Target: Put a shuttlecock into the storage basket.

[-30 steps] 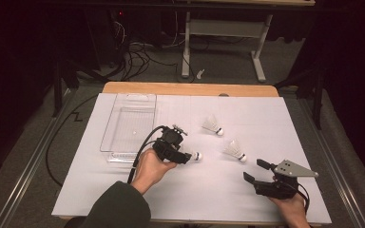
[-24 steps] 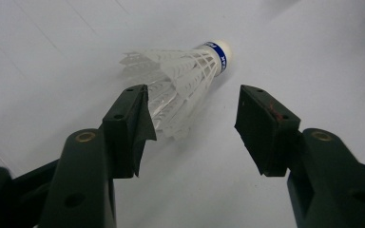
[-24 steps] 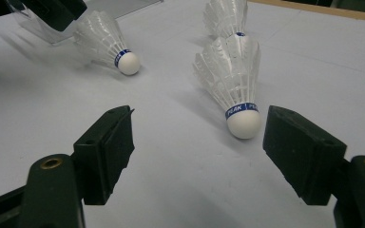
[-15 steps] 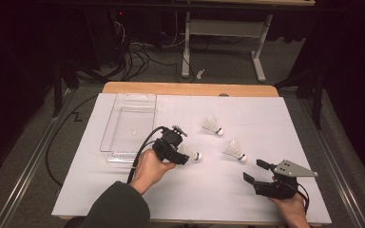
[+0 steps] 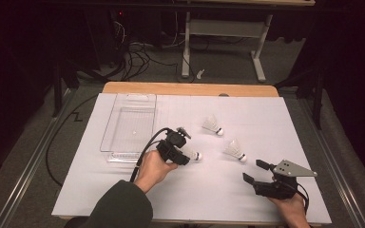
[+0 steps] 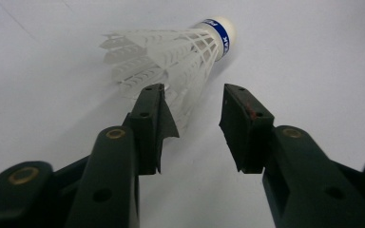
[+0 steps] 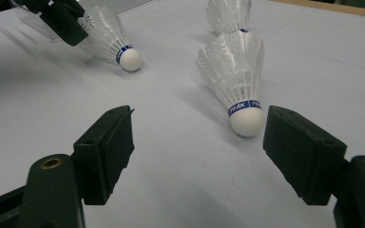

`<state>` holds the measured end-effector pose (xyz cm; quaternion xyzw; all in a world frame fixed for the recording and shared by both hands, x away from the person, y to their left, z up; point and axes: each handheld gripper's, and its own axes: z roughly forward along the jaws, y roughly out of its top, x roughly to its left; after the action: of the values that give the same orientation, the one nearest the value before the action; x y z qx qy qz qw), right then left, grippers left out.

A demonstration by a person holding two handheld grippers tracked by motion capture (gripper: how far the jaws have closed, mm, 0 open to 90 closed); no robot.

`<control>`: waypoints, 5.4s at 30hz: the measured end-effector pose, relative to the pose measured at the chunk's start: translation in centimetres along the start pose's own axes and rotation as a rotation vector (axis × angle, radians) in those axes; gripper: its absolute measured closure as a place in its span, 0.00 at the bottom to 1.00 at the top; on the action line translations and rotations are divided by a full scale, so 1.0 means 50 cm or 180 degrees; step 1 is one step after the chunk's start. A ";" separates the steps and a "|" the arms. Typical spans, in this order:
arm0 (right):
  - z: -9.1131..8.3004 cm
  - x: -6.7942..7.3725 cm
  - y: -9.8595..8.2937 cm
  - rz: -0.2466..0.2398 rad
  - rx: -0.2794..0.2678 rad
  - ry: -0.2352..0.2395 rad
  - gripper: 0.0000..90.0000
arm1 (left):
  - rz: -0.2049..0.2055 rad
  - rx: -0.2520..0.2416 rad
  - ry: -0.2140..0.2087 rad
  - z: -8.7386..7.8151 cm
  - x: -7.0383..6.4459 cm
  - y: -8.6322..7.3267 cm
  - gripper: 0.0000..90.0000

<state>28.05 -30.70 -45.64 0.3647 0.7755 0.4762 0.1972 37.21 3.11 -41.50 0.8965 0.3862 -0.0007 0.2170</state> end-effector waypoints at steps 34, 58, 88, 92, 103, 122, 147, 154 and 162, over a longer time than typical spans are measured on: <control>0.005 -0.001 -0.001 -0.0018 0.0058 0.0012 0.29 | 0.0350 -0.0077 -0.0129 0.008 -0.004 0.014 1.00; 0.004 -0.002 -0.001 -0.0007 0.0038 0.0035 0.29 | 0.0451 -0.0437 -0.0208 -0.033 -0.015 0.004 1.00; 0.004 0.000 -0.001 -0.0018 0.0036 0.0014 0.29 | 0.0322 -0.0895 -0.0133 -0.099 0.018 -0.058 1.00; 0.003 0.000 -0.001 -0.0018 0.0033 0.0015 0.29 | 0.0298 -0.0925 -0.0104 -0.103 0.023 -0.063 1.00; 0.003 0.001 -0.001 -0.0023 0.0038 0.0011 0.29 | 0.0250 -0.0976 -0.0063 -0.115 0.035 -0.071 1.00; 0.002 0.001 -0.001 -0.0031 0.0028 0.0004 0.29 | 0.0106 -0.1123 -0.0041 -0.151 0.066 -0.076 1.00; -0.003 -0.002 -0.001 0.0005 -0.0037 -0.0037 0.29 | -0.0049 -0.1446 0.0011 -0.188 0.105 -0.087 1.00; -0.002 0.000 -0.001 -0.0016 -0.0038 -0.0041 0.29 | -0.0109 -0.1512 0.0058 -0.193 0.119 -0.099 1.00; -0.001 0.000 -0.001 -0.0031 -0.0027 -0.0035 0.29 | -0.0216 -0.1546 0.0100 -0.197 0.138 -0.108 1.00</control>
<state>27.99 -30.74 -45.64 0.3628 0.7741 0.4764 0.2053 36.65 15.01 -35.85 0.8044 0.4082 0.0989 0.4201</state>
